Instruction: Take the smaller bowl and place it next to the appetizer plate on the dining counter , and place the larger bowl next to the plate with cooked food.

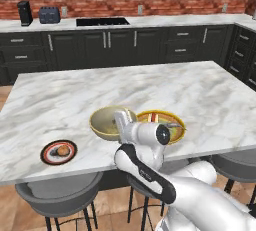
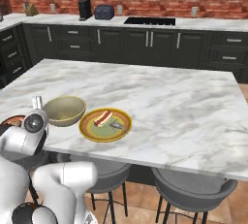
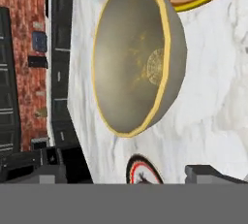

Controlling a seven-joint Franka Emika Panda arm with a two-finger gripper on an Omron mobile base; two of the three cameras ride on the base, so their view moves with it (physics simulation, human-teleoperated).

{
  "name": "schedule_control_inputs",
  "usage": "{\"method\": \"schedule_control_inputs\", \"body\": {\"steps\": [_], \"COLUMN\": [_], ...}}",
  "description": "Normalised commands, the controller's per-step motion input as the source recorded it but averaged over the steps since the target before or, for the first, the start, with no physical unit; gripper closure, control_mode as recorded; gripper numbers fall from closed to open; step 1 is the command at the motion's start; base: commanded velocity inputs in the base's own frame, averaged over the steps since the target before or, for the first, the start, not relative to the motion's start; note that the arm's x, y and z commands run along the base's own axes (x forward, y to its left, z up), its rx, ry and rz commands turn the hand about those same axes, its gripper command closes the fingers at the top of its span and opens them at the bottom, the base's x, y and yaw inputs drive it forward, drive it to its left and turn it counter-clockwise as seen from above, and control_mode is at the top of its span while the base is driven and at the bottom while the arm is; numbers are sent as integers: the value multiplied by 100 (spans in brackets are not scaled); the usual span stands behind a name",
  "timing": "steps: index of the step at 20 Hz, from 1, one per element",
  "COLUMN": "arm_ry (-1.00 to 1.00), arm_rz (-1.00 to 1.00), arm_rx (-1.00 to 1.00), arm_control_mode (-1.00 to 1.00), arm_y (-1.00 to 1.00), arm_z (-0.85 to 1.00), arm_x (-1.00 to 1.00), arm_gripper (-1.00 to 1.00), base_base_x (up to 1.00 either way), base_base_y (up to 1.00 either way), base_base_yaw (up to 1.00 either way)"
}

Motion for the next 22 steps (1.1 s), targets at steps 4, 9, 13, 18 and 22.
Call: {"method": "schedule_control_inputs", "body": {"steps": [4,9,13,18,22], "arm_ry": [45,48,22,-5,-26], "arm_rz": [0,0,3,4,17], "arm_rx": [-10,-20,-16,-6,-9], "arm_control_mode": [-100,-100,-100,-100,-100], "arm_y": [-85,-96,-95,-83,-40], "arm_z": [100,100,43,0,0], "arm_x": [-30,-6,-12,-34,-61], "arm_gripper": [-100,-100,-100,-100,-100], "base_base_x": [0,0,0,0,0], "base_base_y": [0,0,0,0,0], "base_base_yaw": [0,0,0,0,0]}}
